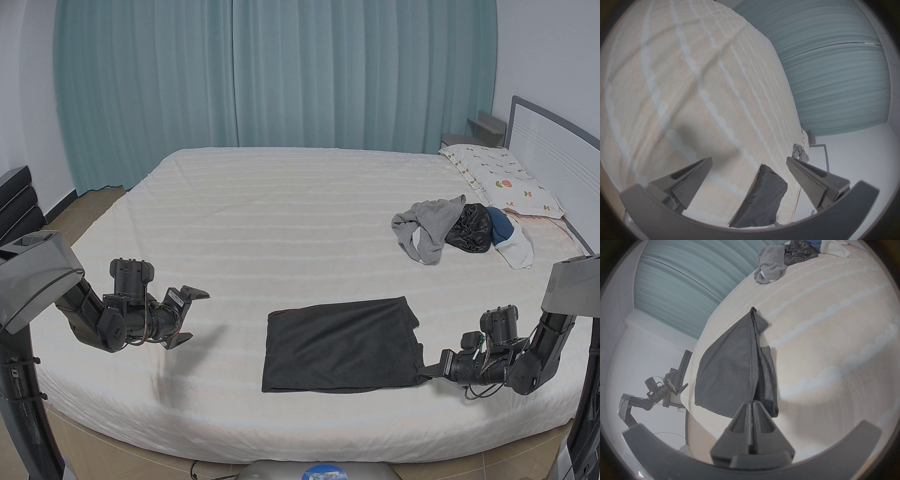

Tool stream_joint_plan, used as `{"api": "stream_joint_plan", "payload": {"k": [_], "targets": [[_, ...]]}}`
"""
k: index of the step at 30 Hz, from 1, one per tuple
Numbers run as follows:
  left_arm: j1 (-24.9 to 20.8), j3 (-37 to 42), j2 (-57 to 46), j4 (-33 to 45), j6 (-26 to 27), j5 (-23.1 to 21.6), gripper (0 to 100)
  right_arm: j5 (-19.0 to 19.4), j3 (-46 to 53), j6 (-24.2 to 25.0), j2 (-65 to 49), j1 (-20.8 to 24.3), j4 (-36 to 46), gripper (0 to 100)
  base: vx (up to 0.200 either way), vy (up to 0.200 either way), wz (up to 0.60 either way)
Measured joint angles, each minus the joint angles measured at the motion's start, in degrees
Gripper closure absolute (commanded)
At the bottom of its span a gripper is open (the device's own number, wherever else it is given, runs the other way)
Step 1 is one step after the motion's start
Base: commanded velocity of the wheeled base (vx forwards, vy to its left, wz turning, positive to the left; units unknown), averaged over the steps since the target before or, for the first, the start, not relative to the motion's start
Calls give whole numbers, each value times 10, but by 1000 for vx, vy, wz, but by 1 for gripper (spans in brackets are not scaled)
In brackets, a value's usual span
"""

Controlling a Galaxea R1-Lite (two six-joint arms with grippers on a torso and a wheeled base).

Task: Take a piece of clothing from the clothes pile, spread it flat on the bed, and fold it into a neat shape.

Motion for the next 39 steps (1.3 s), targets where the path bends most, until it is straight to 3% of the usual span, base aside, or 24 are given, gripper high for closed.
{"api": "stream_joint_plan", "payload": {"k": [13, 21, 22, 31, 39], "targets": [[0, -1, 0, 0, 0, 0, 0, 0, 25, -67, -30, -26, 45, 100, 0, 0, 0], [0, -1, 0, 0, 0, 0, 0, 0, 25, -71, -32, -29, 48, 100, 0, 0, 0], [0, -1, 0, 0, 0, 0, 0, 0, 25, -73, -31, -30, 48, 0, 0, 0, 0], [0, -1, 0, 0, 0, 0, 0, 4, 1, -65, -29, -38, 47, 0, 0, 0, 0], [0, -1, 0, 0, -1, 0, 0, -7, -145, 7, 4, -40, 82, 0, 0, 0, 0]]}}
